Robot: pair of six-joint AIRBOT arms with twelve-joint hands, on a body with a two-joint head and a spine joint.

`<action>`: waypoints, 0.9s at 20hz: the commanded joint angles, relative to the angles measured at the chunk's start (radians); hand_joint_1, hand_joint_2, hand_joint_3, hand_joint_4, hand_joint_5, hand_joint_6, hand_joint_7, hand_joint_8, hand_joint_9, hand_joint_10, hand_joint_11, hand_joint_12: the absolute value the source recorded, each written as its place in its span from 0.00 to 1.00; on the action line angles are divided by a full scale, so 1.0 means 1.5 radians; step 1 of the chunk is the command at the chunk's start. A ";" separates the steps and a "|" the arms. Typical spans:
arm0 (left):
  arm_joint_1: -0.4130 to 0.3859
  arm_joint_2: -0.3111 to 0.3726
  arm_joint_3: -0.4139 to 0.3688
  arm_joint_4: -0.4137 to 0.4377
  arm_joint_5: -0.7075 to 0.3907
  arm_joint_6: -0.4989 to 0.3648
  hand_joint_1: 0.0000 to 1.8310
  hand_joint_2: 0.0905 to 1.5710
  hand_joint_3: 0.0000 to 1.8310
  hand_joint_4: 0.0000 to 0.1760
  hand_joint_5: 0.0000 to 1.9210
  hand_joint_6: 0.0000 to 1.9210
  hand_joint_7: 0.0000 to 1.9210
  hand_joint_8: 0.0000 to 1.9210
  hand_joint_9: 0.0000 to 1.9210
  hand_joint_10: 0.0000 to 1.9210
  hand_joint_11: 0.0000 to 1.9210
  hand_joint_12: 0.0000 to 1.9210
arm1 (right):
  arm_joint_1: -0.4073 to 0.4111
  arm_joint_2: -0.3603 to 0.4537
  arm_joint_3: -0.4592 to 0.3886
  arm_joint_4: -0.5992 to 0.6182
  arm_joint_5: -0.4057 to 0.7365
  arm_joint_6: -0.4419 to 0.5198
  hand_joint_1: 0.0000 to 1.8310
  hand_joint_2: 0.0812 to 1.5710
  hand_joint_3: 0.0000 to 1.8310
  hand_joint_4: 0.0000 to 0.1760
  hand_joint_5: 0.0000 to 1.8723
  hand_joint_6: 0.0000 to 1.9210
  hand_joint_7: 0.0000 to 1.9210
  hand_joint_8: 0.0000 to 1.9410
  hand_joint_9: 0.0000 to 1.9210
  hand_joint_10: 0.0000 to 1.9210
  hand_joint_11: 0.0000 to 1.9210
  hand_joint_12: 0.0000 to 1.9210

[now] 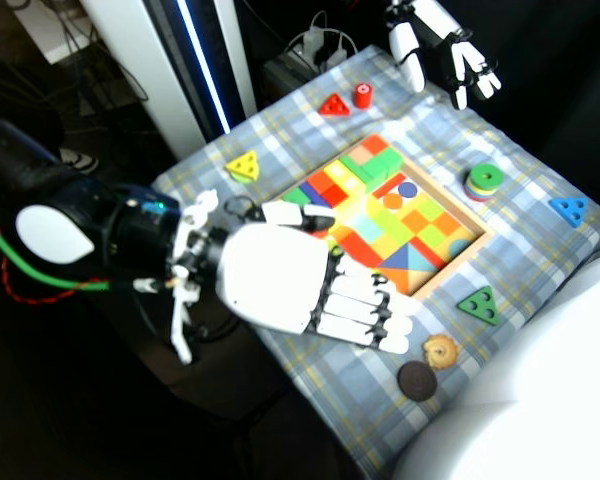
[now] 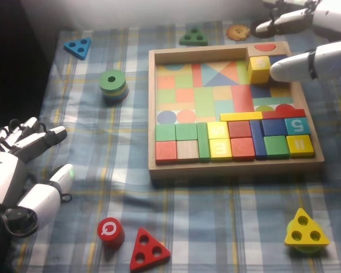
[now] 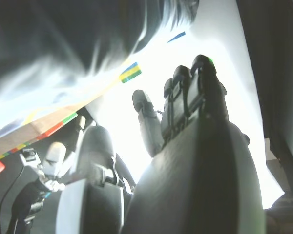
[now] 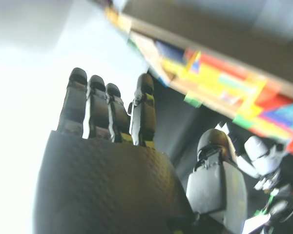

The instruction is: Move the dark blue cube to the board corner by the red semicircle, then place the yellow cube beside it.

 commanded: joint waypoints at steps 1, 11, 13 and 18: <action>-0.002 0.001 0.000 0.032 -0.076 -0.004 0.29 0.88 0.00 0.31 0.26 0.00 0.08 0.00 0.06 0.00 0.00 0.00 | -0.003 0.011 -0.012 0.054 0.100 -0.010 0.00 0.63 0.01 0.37 0.18 0.00 0.00 0.00 0.00 0.00 0.00 0.00; -0.004 0.016 -0.006 0.047 -0.092 -0.004 0.35 0.88 0.00 0.30 0.19 0.00 0.08 0.00 0.06 0.00 0.00 0.00 | -0.349 0.114 -0.245 0.503 0.512 -0.292 0.00 0.70 0.01 0.00 0.07 0.00 0.03 0.00 0.00 0.00 0.00 0.00; -0.007 0.016 -0.006 0.048 -0.092 -0.004 0.37 0.88 0.00 0.31 0.17 0.00 0.08 0.00 0.06 0.00 0.00 0.00 | -0.442 0.111 -0.280 0.587 0.620 -0.292 0.00 0.69 0.01 0.00 0.07 0.00 0.03 0.00 0.00 0.00 0.00 0.00; -0.005 0.015 -0.005 0.040 -0.095 -0.004 0.26 0.94 0.02 0.00 0.03 0.00 0.10 0.00 0.09 0.02 0.00 0.00 | -0.513 0.080 -0.310 0.658 0.722 -0.286 0.00 0.67 0.00 0.04 0.08 0.00 0.04 0.00 0.00 0.00 0.00 0.00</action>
